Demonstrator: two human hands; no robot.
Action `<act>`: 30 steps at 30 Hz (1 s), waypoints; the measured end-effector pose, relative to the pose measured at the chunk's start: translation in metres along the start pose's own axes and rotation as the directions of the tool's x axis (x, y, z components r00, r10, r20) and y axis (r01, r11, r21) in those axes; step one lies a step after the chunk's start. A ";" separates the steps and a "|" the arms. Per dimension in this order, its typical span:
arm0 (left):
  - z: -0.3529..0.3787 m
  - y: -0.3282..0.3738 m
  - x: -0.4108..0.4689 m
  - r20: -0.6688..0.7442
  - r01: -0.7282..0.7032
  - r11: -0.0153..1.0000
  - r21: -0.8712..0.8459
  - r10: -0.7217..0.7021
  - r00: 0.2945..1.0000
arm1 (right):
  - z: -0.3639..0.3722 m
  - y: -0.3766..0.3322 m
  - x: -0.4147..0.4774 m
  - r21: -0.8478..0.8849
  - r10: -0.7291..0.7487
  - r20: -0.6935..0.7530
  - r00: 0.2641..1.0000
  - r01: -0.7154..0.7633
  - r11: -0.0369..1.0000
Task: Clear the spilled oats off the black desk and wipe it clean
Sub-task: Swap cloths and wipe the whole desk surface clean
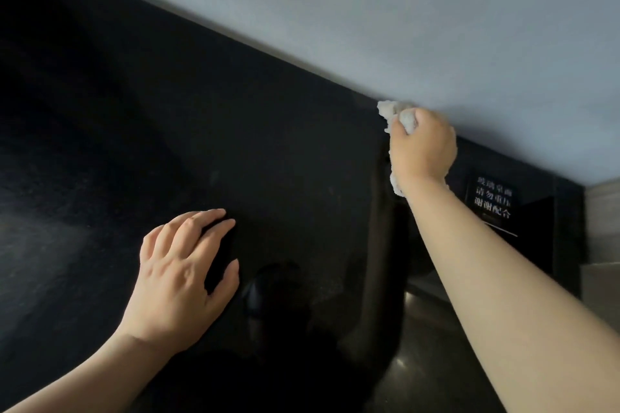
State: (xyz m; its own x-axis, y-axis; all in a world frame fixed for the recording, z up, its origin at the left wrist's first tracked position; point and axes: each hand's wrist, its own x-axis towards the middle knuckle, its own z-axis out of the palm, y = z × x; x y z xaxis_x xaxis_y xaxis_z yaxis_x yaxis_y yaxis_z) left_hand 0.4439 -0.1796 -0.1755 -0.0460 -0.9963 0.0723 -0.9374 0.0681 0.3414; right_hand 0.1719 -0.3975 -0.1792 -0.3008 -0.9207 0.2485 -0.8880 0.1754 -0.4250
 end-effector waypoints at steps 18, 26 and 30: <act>-0.001 0.002 0.004 -0.015 0.010 1.000 0.010 -0.010 1.000 | 0.022 -0.047 0.029 0.035 -0.002 0.137 0.991 -0.002 0.999; 0.000 -0.001 0.003 -0.004 0.000 1.000 0.013 0.000 1.000 | -0.016 -0.058 -0.127 0.323 -0.491 0.289 0.822 0.399 0.858; 0.000 -0.003 0.004 0.001 0.000 1.000 0.006 0.000 1.000 | -0.040 -0.048 -0.116 0.444 -0.347 0.201 0.916 0.231 0.866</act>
State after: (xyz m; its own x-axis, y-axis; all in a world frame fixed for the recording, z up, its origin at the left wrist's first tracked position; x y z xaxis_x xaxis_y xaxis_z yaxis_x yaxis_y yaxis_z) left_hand 0.4462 -0.1834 -0.1761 -0.0459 -0.9964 0.0715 -0.9396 0.0673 0.3355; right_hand 0.2354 -0.2851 -0.1532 0.1021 -0.9743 0.2006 -0.6838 -0.2152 -0.6972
